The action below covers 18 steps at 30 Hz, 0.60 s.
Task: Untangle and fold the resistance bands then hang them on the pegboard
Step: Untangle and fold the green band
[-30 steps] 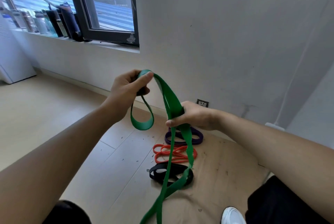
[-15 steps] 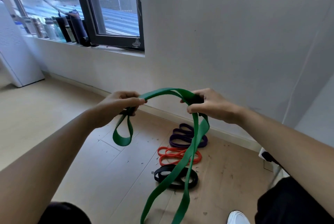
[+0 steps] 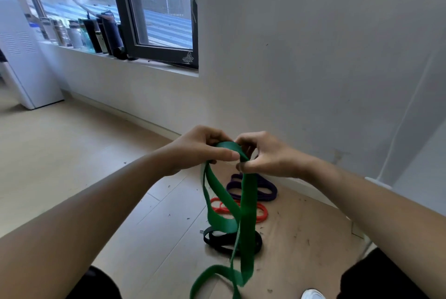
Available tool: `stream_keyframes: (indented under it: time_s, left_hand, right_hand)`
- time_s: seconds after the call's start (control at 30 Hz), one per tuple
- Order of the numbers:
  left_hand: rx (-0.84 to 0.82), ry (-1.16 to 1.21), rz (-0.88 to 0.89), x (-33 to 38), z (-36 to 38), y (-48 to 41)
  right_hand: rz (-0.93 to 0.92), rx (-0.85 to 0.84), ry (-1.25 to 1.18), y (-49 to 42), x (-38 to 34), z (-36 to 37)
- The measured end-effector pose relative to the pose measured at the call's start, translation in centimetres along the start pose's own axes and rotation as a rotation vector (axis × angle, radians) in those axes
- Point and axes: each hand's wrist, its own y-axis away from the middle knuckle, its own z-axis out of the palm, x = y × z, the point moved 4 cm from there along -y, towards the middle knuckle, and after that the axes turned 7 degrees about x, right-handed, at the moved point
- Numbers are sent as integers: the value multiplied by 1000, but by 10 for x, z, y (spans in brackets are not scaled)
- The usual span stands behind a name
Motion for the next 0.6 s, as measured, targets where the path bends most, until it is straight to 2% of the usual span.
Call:
stream_keyframes:
  time_s: [0.17, 0.43, 0.6]
  left_hand:
    - [18, 50, 62, 7, 2, 1]
    - [157, 166, 112, 11, -5, 1]
    - [291, 232, 132, 12, -13, 0]
  right_hand:
    - [61, -89, -183, 5, -2, 5]
    - [185, -174, -197, 2, 10, 5]
    - [161, -204, -198, 3, 9, 9]
